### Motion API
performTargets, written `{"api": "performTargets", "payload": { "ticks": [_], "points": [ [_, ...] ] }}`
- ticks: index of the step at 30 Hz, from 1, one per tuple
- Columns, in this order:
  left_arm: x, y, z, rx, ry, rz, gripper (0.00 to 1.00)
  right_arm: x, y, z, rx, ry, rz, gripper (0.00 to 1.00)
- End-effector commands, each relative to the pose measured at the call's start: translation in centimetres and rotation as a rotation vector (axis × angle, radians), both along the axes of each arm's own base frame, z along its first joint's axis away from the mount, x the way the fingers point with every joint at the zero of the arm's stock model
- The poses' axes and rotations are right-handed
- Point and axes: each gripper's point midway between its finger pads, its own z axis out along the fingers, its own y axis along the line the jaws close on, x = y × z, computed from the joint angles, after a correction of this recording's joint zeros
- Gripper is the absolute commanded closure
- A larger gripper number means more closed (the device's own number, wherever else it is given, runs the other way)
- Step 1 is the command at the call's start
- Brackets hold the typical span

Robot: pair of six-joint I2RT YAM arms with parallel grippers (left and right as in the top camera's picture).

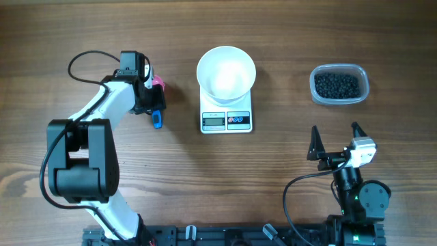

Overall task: Scoop item into bowl and weigh 150g on scale
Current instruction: 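Move the left gripper over the pink scoop and lower onto it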

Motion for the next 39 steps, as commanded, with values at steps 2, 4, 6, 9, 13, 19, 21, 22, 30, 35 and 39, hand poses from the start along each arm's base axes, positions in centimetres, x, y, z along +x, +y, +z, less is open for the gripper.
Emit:
{"api": "performTargets", "payload": {
  "ticks": [2, 4, 6, 9, 13, 19, 21, 22, 30, 35, 39],
  "points": [
    [-0.63, -0.07, -0.75, -0.011, 0.046, 0.056, 0.59, -0.03, -0.11, 0.27, -0.005, -0.013, -0.008, 0.0],
    [-0.69, -0.08, -0.77, -0.012, 0.049, 0.057, 0.59, -0.03, -0.11, 0.27, -0.005, -0.013, -0.008, 0.01],
    [-0.41, -0.32, -0.7, -0.011, 0.037, 0.05, 0.59, -0.03, -0.11, 0.27, -0.005, -0.013, -0.008, 0.0],
    [-0.27, -0.17, -0.72, 0.037, 0.028, 0.045, 0.59, -0.03, -0.11, 0.27, -0.005, -0.013, -0.008, 0.0],
    [-0.24, -0.04, -0.72, 0.132, 0.017, 0.027, 0.53, -0.03, -0.11, 0.27, -0.005, -0.013, -0.008, 0.0],
    [-0.25, -0.02, -0.63, 0.201, 0.009, 0.009, 0.56, -0.03, -0.11, 0.27, -0.005, -0.013, -0.008, 0.01],
    [-0.26, -0.02, -0.63, 0.2, 0.009, 0.009, 0.61, -0.03, -0.11, 0.28, -0.005, -0.014, -0.008, 0.0],
    [-0.33, -0.01, -0.65, 0.201, 0.012, 0.009, 0.61, -0.03, -0.11, 0.27, -0.005, -0.013, -0.008, 0.0],
    [-0.58, 0.03, -0.71, 0.203, 0.023, 0.008, 0.6, -0.03, -0.12, 0.27, -0.005, -0.013, -0.008, 0.0],
    [-0.33, -0.01, -0.65, 0.2, 0.012, 0.012, 0.62, -0.03, -0.11, 0.27, -0.005, -0.013, -0.008, 0.0],
    [-0.13, -0.04, -0.6, 0.198, 0.004, 0.013, 0.61, -0.03, -0.11, 0.28, -0.005, -0.014, -0.008, 0.0]
  ]
}}
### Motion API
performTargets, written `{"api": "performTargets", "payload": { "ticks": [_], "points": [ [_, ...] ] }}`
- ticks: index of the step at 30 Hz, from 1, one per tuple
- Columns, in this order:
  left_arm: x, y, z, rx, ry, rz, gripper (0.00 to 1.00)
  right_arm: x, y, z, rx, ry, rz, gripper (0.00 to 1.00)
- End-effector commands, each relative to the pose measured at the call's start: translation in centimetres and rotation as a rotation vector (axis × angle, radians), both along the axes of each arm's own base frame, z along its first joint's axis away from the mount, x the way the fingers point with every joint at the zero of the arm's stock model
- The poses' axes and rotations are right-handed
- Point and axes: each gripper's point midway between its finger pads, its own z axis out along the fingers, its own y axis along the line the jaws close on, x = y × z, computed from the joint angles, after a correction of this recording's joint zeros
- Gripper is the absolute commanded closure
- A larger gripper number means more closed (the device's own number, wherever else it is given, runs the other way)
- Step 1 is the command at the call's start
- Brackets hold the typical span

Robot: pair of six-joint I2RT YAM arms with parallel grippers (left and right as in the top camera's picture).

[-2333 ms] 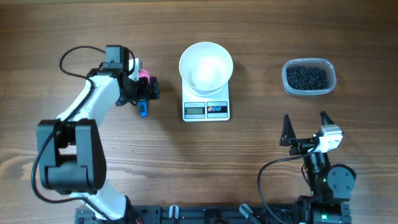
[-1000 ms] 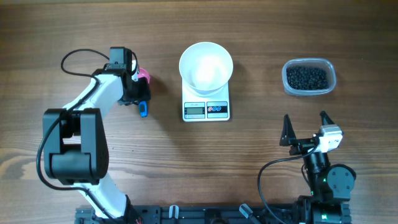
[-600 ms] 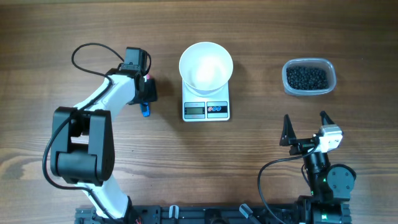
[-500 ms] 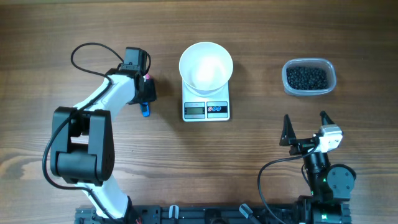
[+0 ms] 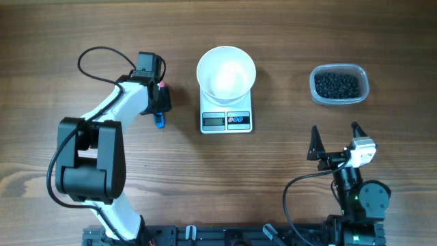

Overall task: Scoop item into bowl and weigh 150g on scale
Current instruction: 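Move the left gripper over the pink scoop and lower onto it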

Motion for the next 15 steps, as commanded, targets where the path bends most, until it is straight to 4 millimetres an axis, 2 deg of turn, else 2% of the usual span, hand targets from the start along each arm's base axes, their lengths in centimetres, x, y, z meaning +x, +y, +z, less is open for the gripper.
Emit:
{"api": "performTargets", "payload": {
  "ticks": [1, 5, 15],
  "points": [
    [0.41, 0.14, -0.44, 0.008, -0.004, 0.006, 0.62, -0.03, -0.11, 0.27, -0.005, -0.013, -0.008, 0.0],
    [0.61, 0.12, -0.38, 0.006, -0.013, 0.01, 0.71, -0.03, -0.11, 0.27, -0.005, -0.013, -0.008, 0.0],
    [0.58, 0.11, -0.39, -0.002, -0.015, 0.038, 0.74, -0.03, -0.11, 0.27, -0.005, -0.013, -0.008, 0.0]
  ]
}}
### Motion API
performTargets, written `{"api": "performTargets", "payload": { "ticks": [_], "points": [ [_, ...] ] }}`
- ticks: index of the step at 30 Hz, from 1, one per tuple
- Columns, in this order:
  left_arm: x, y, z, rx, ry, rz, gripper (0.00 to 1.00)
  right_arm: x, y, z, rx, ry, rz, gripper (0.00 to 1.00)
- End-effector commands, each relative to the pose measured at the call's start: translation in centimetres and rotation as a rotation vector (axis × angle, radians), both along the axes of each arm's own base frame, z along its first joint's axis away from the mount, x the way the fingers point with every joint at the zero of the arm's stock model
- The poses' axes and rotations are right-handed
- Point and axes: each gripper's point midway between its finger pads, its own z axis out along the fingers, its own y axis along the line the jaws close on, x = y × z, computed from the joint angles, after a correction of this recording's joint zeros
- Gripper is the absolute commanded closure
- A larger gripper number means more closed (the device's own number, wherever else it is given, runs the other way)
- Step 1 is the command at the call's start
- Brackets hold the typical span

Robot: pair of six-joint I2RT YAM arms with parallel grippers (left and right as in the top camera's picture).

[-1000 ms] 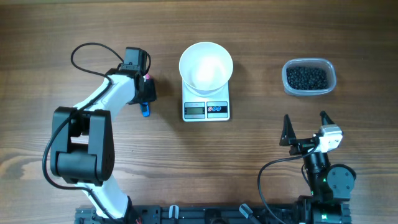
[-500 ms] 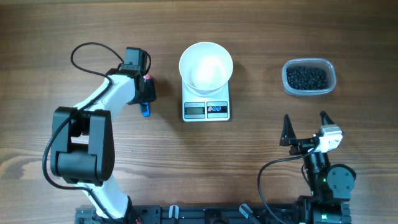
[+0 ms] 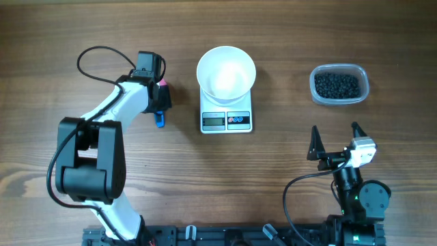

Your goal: Scoop item into bowl and weigh 150g on scale

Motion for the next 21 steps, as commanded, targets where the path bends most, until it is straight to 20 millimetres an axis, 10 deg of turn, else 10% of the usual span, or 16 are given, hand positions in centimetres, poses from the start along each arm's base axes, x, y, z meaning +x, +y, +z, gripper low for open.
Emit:
{"api": "performTargets", "payload": {
  "ticks": [1, 13, 21],
  "points": [
    [0.1, 0.2, -0.5, 0.005, 0.008, 0.021, 0.75, 0.0, -0.1, 0.3, -0.005, -0.013, -0.008, 0.0],
    [0.5, -0.2, 0.4, -0.016, -0.016, 0.017, 0.81, 0.0, -0.1, 0.3, -0.005, -0.013, -0.008, 0.0],
    [2.7, -0.2, 8.3, -0.109, -0.234, 0.173, 0.86, 0.0, -0.1, 0.3, -0.005, -0.013, -0.008, 0.0]
  ]
}}
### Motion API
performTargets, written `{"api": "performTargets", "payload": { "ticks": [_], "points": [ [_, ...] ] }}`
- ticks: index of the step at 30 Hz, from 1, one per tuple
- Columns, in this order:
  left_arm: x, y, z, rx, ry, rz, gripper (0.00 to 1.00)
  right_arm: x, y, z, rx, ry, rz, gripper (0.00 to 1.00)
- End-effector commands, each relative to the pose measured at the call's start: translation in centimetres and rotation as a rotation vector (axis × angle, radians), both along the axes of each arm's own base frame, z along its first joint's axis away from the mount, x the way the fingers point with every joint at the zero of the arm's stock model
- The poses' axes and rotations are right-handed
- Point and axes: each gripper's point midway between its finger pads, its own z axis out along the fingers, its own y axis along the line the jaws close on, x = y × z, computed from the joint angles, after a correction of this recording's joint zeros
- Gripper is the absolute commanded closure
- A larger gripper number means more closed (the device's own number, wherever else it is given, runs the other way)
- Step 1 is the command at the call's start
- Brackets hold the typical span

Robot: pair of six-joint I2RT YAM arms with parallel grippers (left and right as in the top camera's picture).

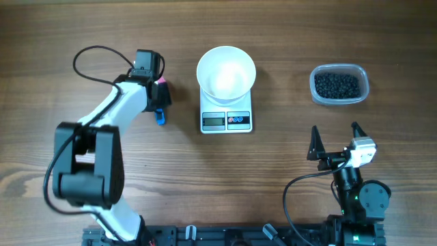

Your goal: Scoop item into bowl and weigh 150g on scale

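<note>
A scoop with a pink bowl point(162, 82) and a blue handle point(161, 118) lies left of the scale point(227, 120). My left gripper point(160, 101) sits over its middle and seems shut on it, hiding the scoop's centre. A white bowl point(226, 74) stands empty on the scale. The clear container of dark round items point(339, 85) is at the far right. My right gripper point(334, 140) hovers open near the front right, holding nothing.
The left arm's black cable point(95, 58) loops over the table behind the arm. The right arm's base point(358, 198) stands at the front right, and a dark rail point(225, 236) runs along the front edge.
The left arm's elbow has swung a little to the left and the scoop's blue handle end has shifted slightly up and right under the gripper. The right arm is unchanged.
First my left gripper stood just left of the scoop, with the pink bowl and blue handle showing beside it. Then it was over the scoop's middle and stayed there. Now the scoop has shifted slightly with it. The right gripper stayed open throughout.
</note>
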Motion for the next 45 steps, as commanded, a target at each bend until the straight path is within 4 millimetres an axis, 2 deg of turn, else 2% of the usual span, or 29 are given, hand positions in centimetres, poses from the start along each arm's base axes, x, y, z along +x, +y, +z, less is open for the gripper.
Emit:
{"api": "performTargets", "payload": {
  "ticks": [1, 4, 9, 12, 14, 15, 18, 22, 25, 26, 27, 29, 30, 32, 34, 36, 39, 42, 45],
  "points": [
    [2.2, 0.1, 7.1, -0.093, -0.203, 0.133, 0.87, 0.0, -0.1, 0.3, -0.005, -0.013, -0.007, 0.0],
    [3.4, -0.3, 11.0, -0.209, -0.327, 0.177, 0.89, 0.0, -0.1, 0.3, -0.005, -0.013, -0.007, 0.0],
    [6.1, -1.8, 17.1, -0.504, -0.521, 0.178, 0.87, 0.0, -0.1, 0.3, -0.005, -0.013, -0.007, 0.0],
    [7.1, -1.9, 18.9, -0.606, -0.576, 0.173, 0.88, 0.0, -0.1, 0.3, -0.005, -0.013, -0.007, 0.0],
    [7.6, -1.1, 20.0, -0.653, -0.614, 0.18, 0.91, 0.0, -0.1, 0.3, -0.005, -0.013, -0.007, 0.0],
    [7.6, -0.7, 20.0, -0.649, -0.616, 0.19, 0.95, 0.0, -0.1, 0.3, -0.005, -0.013, -0.007, 0.0],
    [7.3, 0.3, 19.3, -0.619, -0.596, 0.201, 0.96, 0.0, -0.1, 0.3, -0.005, -0.013, -0.007, 0.0],
    [6.1, 1.6, 16.8, -0.48, -0.522, 0.199, 0.95, 0.0, -0.1, 0.3, -0.005, -0.013, -0.007, 0.0],
    [4.6, 1.5, 15.0, -0.42, -0.436, 0.14, 0.82, 0.0, -0.1, 0.3, -0.005, -0.013, -0.007, 0.0],
    [4.1, 1.5, 14.5, -0.404, -0.412, 0.121, 0.76, 0.0, -0.1, 0.3, -0.005, -0.013, -0.007, 0.0],
    [3.7, 1.5, 14.2, -0.385, -0.395, 0.094, 0.64, 0.0, -0.1, 0.3, -0.005, -0.013, -0.007, 0.0],
    [3.4, 1.4, 13.8, -0.343, -0.382, 0.028, 0.5, 0.0, -0.1, 0.3, -0.005, -0.013, -0.007, 0.01],
    [3.5, 1.4, 13.9, -0.338, -0.387, 0.018, 0.48, 0.0, -0.1, 0.3, -0.005, -0.013, -0.007, 0.0],
    [3.8, 1.5, 14.7, -0.336, -0.405, 0.013, 0.47, 0.0, -0.1, 0.3, -0.005, -0.014, -0.007, 0.0],
    [4.8, 1.7, 16.8, -0.326, -0.448, 0.012, 0.46, 0.0, -0.1, 0.3, -0.005, -0.013, -0.007, 0.0],
    [5.4, 2.5, 17.8, -0.286, -0.458, 0.035, 0.46, 0.0, -0.1, 0.3, -0.005, -0.013, -0.007, 0.0],
    [6.5, 3.4, 18.1, -0.237, -0.452, 0.052, 0.46, 0.0, -0.1, 0.3, -0.005, -0.013, -0.007, 0.0],
    [7.2, 4.3, 15.4, -0.193, -0.4, 0.087, 0.5, 0.0, -0.1, 0.3, -0.005, -0.013, -0.007, 0.0],
    [7.7, 4.7, 11.7, -0.176, -0.326, 0.103, 0.63, 0.0, -0.1, 0.3, -0.005, -0.013, -0.007, 0.0]
  ]
}}
